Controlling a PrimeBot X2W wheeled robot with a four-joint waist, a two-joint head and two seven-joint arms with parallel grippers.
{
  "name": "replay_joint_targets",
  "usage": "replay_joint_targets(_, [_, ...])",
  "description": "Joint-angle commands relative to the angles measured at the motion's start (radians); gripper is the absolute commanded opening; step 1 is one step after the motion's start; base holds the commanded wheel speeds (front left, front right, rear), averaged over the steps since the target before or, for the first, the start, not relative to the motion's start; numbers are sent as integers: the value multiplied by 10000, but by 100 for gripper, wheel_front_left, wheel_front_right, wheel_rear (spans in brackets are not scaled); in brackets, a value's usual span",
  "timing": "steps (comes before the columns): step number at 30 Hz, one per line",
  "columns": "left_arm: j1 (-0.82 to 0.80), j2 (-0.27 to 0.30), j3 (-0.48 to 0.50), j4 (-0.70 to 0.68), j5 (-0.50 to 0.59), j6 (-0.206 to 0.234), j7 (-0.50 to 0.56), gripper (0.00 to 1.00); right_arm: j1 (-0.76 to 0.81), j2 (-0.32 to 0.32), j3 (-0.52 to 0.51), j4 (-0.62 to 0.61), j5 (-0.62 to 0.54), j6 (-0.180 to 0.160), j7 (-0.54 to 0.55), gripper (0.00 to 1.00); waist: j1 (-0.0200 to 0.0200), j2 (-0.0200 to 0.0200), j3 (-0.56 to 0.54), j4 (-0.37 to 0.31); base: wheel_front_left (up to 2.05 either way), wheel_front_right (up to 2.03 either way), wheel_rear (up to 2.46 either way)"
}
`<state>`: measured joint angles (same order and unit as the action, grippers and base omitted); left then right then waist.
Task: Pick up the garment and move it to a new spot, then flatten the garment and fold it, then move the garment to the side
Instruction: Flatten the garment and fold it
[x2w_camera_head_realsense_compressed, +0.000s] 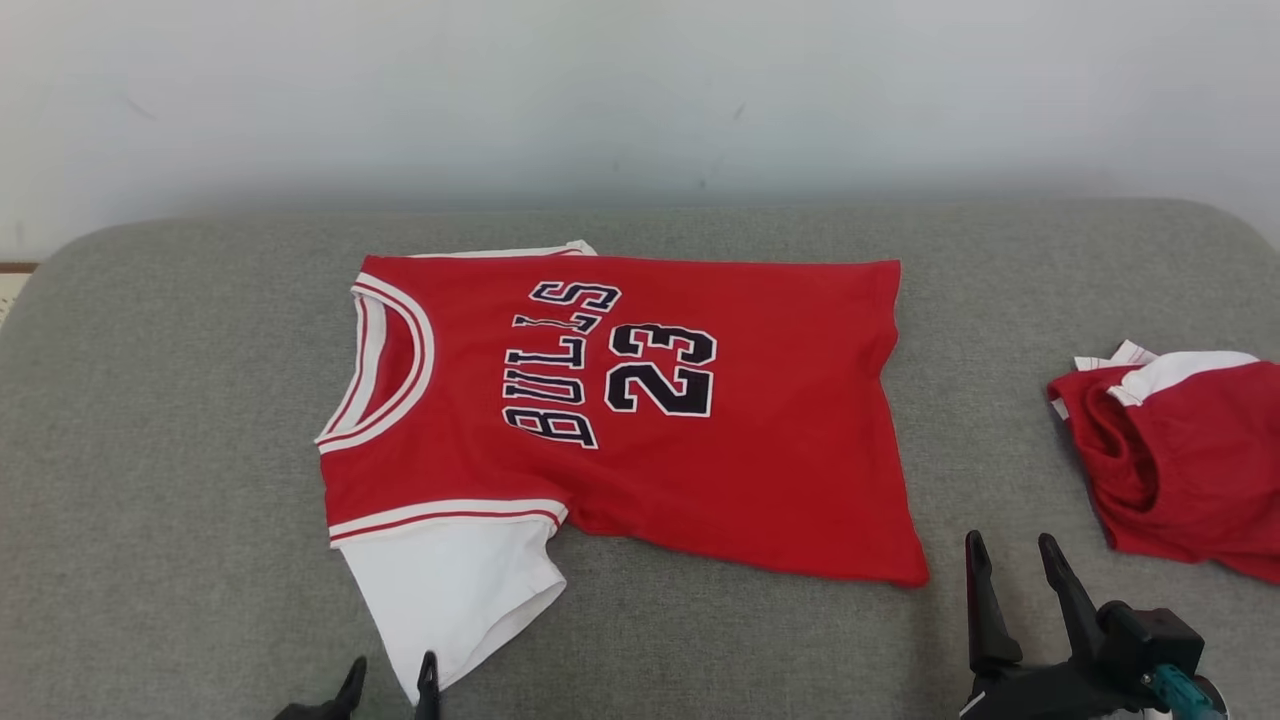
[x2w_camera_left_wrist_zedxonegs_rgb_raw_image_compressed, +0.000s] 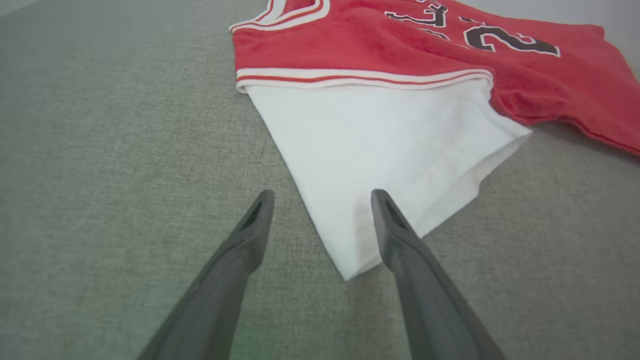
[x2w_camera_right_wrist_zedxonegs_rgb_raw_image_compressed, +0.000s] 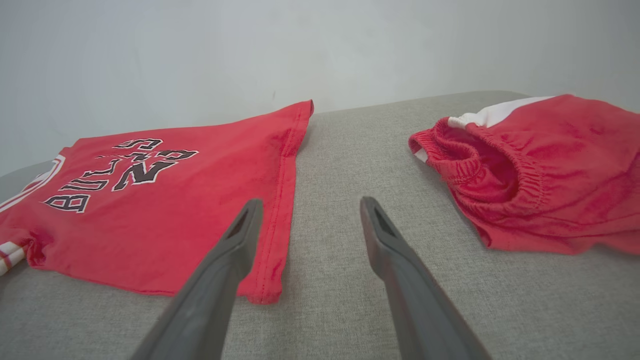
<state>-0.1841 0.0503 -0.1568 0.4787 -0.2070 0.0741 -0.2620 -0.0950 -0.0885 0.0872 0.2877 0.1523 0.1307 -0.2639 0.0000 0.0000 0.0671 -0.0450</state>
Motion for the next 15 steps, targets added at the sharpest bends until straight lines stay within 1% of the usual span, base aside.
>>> replay_joint_targets(1, [75, 9, -43, 267, -183, 77, -37, 100, -153, -47, 53, -29, 20, 0, -1, 100, 0, 0, 108, -139, 0, 0, 0])
replay_joint_targets(3, [57, 13, -49, 593, -412, 131, -37, 100, -335, -103, 269, -28, 97, 0, -1, 100, 0, 0, 217, -337, 0, 0, 0])
replay_joint_targets(8, [-118, 0, -287, 1027, -665, -15, 2, 100, -555, -199, 334, -110, 210, 0, -1, 100, 0, 0, 292, -438, 0, 0, 0])
replay_joint_targets(9, [-153, -16, -356, 1085, -659, -56, 3, 55, -554, -210, 357, -120, 213, 0, -1, 100, 0, 0, 293, -442, 0, 0, 0])
replay_joint_targets(10, [-153, -16, -356, 1085, -659, -56, 3, 55, -554, -210, 357, -120, 213, 0, -1, 100, 0, 0, 293, -442, 0, 0, 0])
replay_joint_targets(11, [-150, -24, -410, 1200, -742, -69, 23, 31, -547, -215, 378, -119, 221, 0, -1, 100, 0, 0, 291, -442, 0, 0, 0])
replay_joint_targets(12, [-165, -34, -471, 1288, -779, -105, 25, 0, -546, -213, 388, -122, 235, 0, -1, 100, 0, 0, 293, -436, 0, 0, 0])
replay_joint_targets(13, [-208, -42, -528, 1321, -847, -188, 33, 0, -544, -209, 388, -127, 240, 0, -1, 100, 0, 0, 296, -421, 0, 0, 0])
replay_joint_targets(15, [-293, -28, -629, 1353, -814, -220, 31, 0, -496, -175, 388, -95, 256, 0, -1, 100, 0, 0, 291, -364, 0, 0, 0])
